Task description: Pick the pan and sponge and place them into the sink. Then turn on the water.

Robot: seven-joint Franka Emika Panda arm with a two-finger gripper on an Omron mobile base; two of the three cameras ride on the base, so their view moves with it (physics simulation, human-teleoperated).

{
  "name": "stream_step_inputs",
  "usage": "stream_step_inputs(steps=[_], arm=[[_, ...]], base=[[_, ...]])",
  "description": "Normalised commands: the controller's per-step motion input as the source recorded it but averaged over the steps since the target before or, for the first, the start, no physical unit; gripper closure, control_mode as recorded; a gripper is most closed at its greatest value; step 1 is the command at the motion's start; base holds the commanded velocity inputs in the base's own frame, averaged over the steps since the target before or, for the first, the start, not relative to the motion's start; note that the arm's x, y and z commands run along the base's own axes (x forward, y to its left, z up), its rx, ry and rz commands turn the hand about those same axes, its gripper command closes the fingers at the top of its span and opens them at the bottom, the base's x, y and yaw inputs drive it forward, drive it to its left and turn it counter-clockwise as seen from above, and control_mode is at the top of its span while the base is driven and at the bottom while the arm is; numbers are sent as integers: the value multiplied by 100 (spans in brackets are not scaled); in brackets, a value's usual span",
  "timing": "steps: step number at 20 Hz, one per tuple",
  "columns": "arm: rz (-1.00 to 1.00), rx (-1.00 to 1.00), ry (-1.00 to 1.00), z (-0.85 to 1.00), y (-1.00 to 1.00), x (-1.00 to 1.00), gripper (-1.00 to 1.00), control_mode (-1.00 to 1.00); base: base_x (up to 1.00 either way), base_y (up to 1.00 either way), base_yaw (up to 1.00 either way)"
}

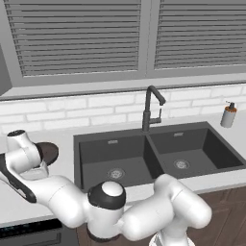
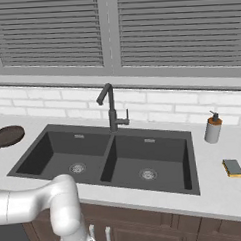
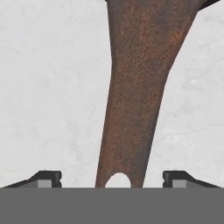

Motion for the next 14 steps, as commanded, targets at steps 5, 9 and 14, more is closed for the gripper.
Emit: stream_step_inputs(steps=[5,9,14], arm=[[0,0,0,-28,0,0,100,-100],[0,0,2,-44,0,2,100,-100],[0,0,0,-60,0,0,100,-100]], base=[[0,0,0],[0,0,0],[0,0,0]])
